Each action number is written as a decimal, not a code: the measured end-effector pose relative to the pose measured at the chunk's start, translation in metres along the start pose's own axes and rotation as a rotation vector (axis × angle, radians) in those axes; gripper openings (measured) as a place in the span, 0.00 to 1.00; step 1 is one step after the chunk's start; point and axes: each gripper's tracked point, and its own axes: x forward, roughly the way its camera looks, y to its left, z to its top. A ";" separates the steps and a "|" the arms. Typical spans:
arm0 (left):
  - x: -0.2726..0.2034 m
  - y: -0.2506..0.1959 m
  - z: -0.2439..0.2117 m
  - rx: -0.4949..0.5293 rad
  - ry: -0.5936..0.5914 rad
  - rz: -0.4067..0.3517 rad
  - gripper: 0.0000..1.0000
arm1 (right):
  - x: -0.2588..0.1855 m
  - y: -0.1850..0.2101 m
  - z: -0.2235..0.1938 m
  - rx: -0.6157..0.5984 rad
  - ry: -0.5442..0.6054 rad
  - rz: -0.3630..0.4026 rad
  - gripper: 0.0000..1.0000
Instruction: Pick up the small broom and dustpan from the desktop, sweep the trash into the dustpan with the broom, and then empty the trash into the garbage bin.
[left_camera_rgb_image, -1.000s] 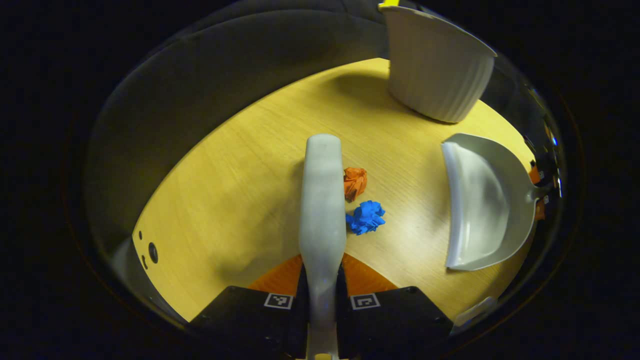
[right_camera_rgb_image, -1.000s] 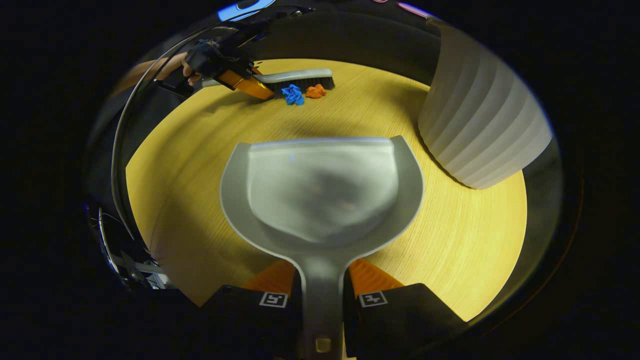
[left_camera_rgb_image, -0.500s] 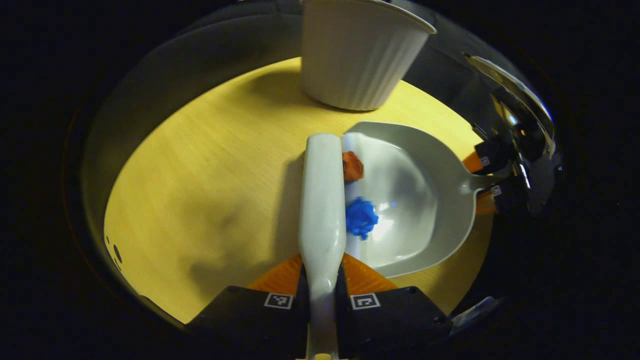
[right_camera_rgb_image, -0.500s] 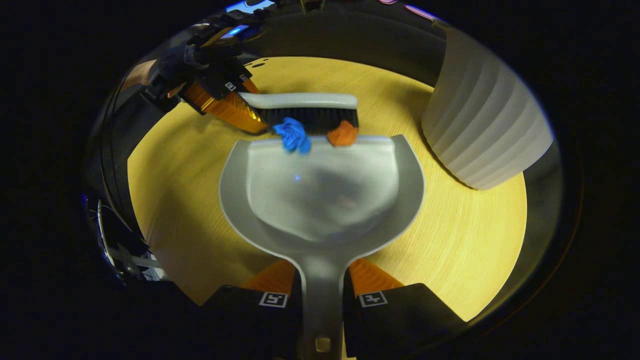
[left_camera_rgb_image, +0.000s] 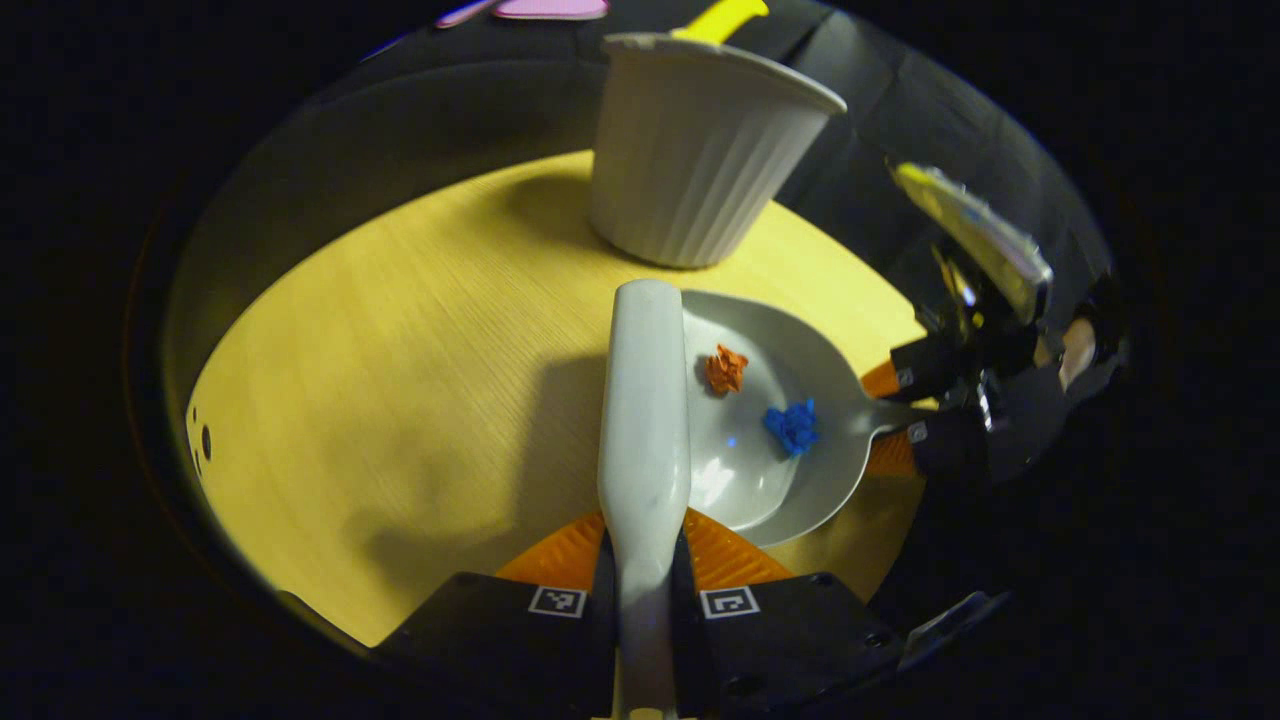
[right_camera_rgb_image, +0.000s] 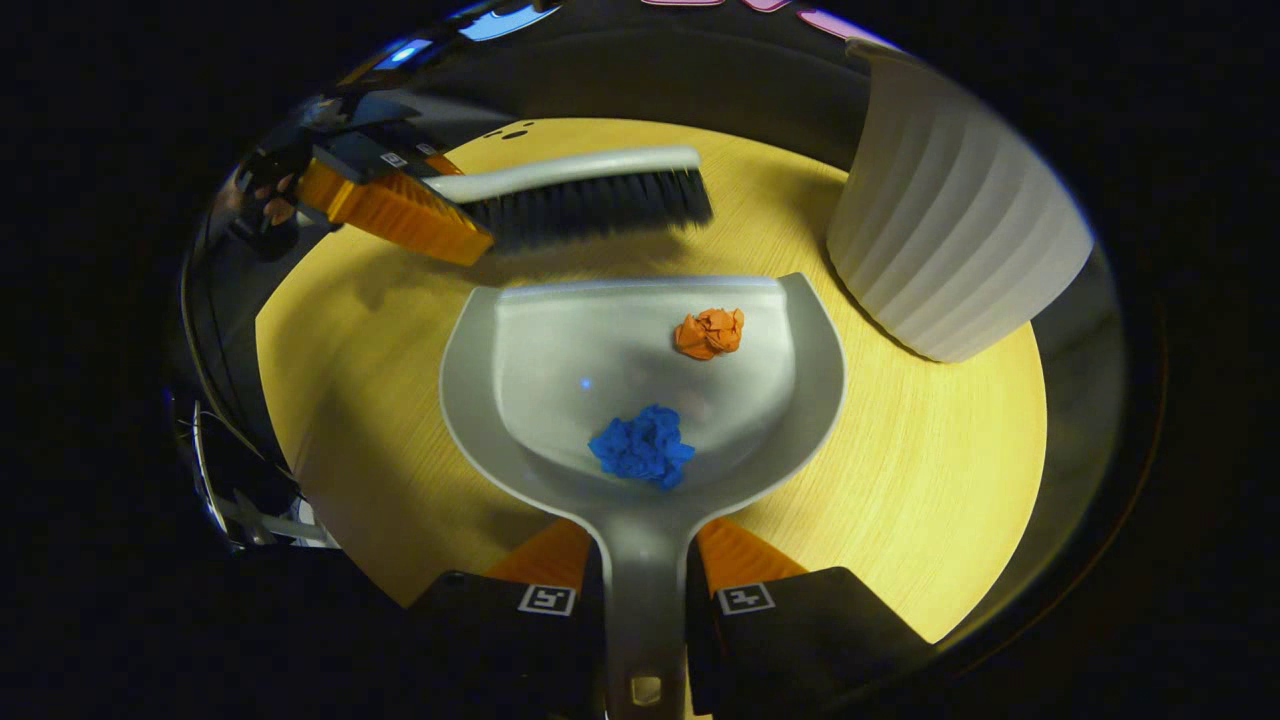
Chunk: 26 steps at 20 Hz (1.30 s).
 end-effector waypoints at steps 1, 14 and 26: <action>-0.008 0.006 -0.001 -0.033 -0.027 0.036 0.28 | 0.001 0.001 0.001 0.008 -0.003 0.002 0.41; -0.033 0.099 -0.141 -0.373 -0.203 0.241 0.27 | 0.000 -0.002 0.009 0.023 -0.063 -0.065 0.41; 0.024 0.053 -0.199 -0.321 -0.152 0.140 0.27 | 0.000 0.005 0.017 0.140 -0.151 -0.058 0.36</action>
